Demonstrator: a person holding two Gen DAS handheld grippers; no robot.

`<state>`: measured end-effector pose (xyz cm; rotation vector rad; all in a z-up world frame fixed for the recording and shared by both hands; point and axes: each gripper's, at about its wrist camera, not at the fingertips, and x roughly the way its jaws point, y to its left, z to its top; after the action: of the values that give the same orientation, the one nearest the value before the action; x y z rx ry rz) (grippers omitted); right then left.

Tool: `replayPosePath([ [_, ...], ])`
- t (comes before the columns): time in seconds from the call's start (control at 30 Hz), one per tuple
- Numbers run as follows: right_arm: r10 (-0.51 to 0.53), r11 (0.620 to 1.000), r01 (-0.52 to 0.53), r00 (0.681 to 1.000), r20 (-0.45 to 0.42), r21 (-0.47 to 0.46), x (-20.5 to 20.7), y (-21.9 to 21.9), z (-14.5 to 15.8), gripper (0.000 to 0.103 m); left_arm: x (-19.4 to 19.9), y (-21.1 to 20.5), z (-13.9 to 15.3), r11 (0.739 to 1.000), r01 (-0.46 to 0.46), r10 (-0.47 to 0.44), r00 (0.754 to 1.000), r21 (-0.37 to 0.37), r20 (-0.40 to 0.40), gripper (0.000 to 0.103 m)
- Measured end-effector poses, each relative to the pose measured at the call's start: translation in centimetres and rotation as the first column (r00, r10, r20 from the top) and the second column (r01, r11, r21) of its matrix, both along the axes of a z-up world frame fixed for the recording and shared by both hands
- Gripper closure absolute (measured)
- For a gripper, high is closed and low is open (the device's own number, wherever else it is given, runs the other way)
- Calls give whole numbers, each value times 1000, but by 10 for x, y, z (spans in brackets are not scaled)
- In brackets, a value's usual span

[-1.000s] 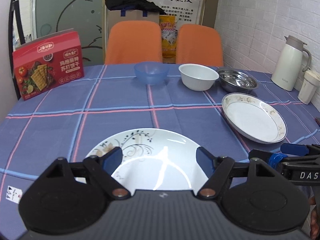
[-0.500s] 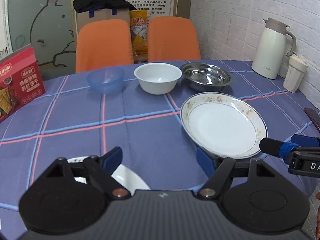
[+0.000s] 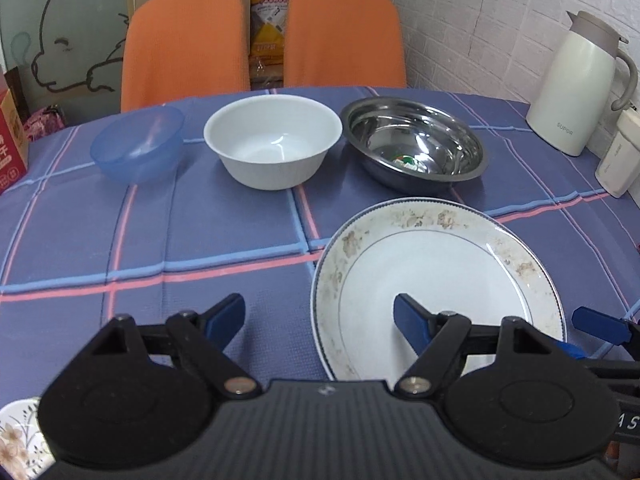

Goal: Organize plates and bowls

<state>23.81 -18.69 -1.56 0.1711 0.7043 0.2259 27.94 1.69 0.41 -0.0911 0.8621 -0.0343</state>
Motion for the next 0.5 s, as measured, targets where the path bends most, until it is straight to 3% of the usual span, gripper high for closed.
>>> replayPosePath([
  [0.2,11,1000,-11,1000,-7,-9,11,3,-4,14,18,2,-14,1000,-13,12,999,-25,-42,27],
  [0.33,24,999,-24,1000,-3,-33,14,8,-4,13,19,1,-15,1000,-14,14,1000,-11,-26,26],
  [0.47,68,982,-65,998,12,-175,13,27,-9,12,17,1,-16,1000,-11,11,1000,-8,-18,26],
  [0.5,79,983,-74,997,23,-169,10,30,-10,12,17,1,-16,1000,-12,12,1000,-7,-15,26],
])
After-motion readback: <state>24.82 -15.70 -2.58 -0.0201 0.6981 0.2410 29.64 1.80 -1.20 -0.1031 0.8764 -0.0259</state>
